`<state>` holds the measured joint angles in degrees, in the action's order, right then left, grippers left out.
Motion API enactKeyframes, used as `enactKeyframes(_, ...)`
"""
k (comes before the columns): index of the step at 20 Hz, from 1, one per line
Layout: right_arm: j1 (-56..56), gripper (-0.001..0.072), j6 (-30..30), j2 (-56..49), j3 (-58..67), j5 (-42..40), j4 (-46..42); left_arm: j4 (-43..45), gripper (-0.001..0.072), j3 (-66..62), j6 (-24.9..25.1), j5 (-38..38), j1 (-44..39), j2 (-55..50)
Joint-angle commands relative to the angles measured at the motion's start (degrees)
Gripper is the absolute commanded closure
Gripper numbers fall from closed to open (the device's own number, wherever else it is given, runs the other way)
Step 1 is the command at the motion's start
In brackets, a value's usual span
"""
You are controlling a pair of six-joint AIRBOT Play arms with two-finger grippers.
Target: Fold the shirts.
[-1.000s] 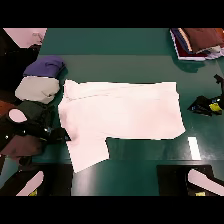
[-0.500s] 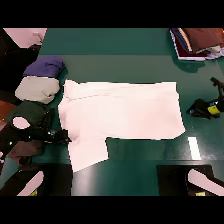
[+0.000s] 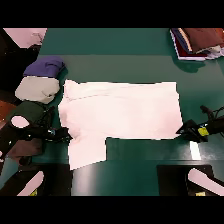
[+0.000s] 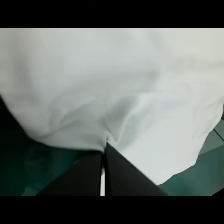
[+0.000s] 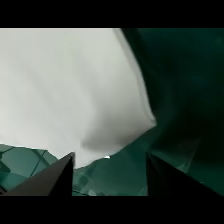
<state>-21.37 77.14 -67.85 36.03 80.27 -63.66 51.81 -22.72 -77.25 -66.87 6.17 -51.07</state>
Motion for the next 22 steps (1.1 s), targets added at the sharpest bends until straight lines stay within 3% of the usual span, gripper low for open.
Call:
enactKeyframes(1,3.0,0.0366,-0.8,0.0,-3.3,-5.8,2.5,-0.4,0.0684,-0.1,0.2,0.2,0.0,0.1)
enactKeyframes(2,3.8,0.0428,-0.9,0.0,-2.8,-6.0,2.3,-0.4,0.0684,-0.1,0.2,0.0,0.0,0.1)
enactKeyframes(4,5.2,0.067,-1.2,0.0,-0.9,-4.4,2.0,0.2,0.0685,-0.8,0.1,-1.4,0.0,0.1)
enactKeyframes(5,5.2,0.0694,-1.2,0.0,0.4,-2.1,2.0,0.8,0.0686,-2.0,0.1,-2.7,0.0,0.2)
enactKeyframes(9,5.2,0.0694,-1.1,6.4,3.6,7.9,-4.2,1.7,0.0686,-7.1,-1.2,-11.0,0.0,7.8)
enactKeyframes(13,5.1,0.0694,1.9,18.9,3.5,11.3,-9.6,-0.9,0.0685,-10.3,-5.6,-19.4,0.0,15.8)
enactKeyframes(15,5.2,0.0694,2.6,22.2,3.7,9.9,-8.2,-3.2,0.0685,-14.2,-6.6,-17.4,0.0,15.5)
enactKeyframes(17,5.2,0.0694,2.6,22.1,5.8,7.3,-6.3,-3.0,0.0685,-18.6,-6.3,-10.1,0.0,14.1)
enactKeyframes(19,6.1,0.0694,2.8,18.3,10.4,5.6,-6.4,-2.9,0.0685,-22.2,-4.2,-4.0,0.0,10.1)
enactKeyframes(22,9.9,0.0694,2.7,9.5,17.7,2.5,-6.4,-3.0,0.0685,-26.7,-1.0,-1.6,0.0,-0.3)
